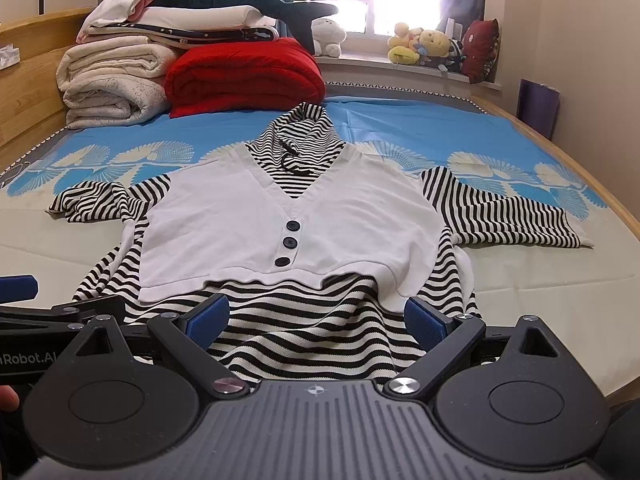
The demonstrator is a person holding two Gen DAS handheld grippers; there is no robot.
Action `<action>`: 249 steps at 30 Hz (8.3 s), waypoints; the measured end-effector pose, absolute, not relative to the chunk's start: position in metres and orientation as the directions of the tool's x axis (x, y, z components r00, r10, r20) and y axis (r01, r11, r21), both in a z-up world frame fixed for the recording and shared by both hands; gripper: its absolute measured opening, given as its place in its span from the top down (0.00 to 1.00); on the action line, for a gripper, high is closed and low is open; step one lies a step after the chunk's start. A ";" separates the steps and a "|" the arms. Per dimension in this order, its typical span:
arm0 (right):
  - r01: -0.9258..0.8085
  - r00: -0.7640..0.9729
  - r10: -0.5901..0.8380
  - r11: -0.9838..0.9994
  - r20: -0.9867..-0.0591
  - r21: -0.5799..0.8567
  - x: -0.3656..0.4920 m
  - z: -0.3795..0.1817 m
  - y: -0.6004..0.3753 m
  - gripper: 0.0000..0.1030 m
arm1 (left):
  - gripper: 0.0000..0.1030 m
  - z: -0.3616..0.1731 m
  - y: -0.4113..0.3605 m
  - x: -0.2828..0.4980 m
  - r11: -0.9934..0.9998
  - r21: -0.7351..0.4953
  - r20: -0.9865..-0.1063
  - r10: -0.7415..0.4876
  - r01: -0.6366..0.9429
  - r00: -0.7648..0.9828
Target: Fold small clothes
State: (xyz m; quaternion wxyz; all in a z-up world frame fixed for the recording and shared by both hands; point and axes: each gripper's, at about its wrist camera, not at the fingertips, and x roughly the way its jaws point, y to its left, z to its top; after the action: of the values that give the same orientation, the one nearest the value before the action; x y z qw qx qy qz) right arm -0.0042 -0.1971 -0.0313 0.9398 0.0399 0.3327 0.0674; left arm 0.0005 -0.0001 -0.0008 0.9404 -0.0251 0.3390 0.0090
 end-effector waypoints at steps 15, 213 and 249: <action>-0.100 0.769 0.153 0.988 -0.620 0.120 -0.004 -0.032 -0.197 0.08 | 0.03 -0.001 0.000 0.001 0.999 -0.040 -0.638 0.000 -0.033 0.770; 0.288 0.613 0.125 0.884 -0.780 0.368 0.314 -0.105 -0.355 0.62 | 0.40 0.040 0.055 0.333 0.994 0.040 -0.745 -0.039 0.103 0.666; 0.790 0.577 -0.173 0.366 -0.798 0.491 0.281 -0.235 -0.606 0.92 | 0.38 0.021 0.033 0.363 1.000 0.013 -0.767 0.026 -0.025 0.642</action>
State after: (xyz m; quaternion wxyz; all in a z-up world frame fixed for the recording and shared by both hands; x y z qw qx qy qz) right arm 0.2814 -0.6059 -0.2345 0.7568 0.4644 0.3322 -0.3183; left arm 0.3632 0.0327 0.0210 0.9060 0.0006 0.4231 0.0139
